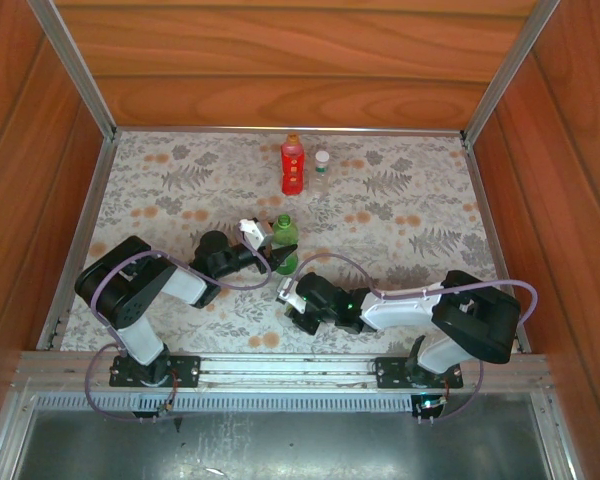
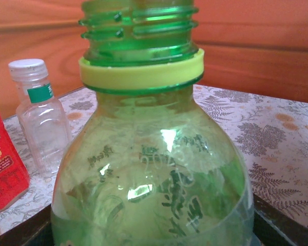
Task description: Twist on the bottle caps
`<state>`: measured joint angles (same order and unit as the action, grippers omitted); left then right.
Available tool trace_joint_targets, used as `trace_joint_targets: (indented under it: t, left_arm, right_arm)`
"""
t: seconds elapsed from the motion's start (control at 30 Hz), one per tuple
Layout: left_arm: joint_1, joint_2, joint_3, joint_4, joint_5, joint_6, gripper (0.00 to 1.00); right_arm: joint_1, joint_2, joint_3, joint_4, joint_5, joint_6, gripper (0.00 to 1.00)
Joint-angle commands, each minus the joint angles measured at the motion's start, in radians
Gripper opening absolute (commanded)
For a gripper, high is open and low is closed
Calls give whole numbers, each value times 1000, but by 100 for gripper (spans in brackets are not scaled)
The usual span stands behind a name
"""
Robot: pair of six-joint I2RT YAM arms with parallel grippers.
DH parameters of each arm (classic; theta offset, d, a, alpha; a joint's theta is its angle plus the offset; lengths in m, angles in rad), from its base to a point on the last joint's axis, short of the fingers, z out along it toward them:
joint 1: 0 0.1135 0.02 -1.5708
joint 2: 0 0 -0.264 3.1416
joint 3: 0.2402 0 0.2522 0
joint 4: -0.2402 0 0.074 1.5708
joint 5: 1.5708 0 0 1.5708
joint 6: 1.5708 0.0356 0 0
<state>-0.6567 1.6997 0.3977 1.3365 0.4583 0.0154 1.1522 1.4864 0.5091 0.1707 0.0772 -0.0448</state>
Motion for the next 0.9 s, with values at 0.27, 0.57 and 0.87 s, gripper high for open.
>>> trace_joint_targets:
  t: [0.27, 0.57, 0.87]
  left_arm:
    - [-9, 0, -8, -6, 17, 11, 67]
    - [-8, 6, -8, -6, 20, 13, 67]
    - [-9, 6, -8, -7, 30, 12, 67]
  right_arm:
    - [6, -80, 11, -56, 71, 49, 33]
    - [-14, -259, 77, -255, 198, 137, 33]
    - [-104, -353, 235, -453, 179, 195, 31]
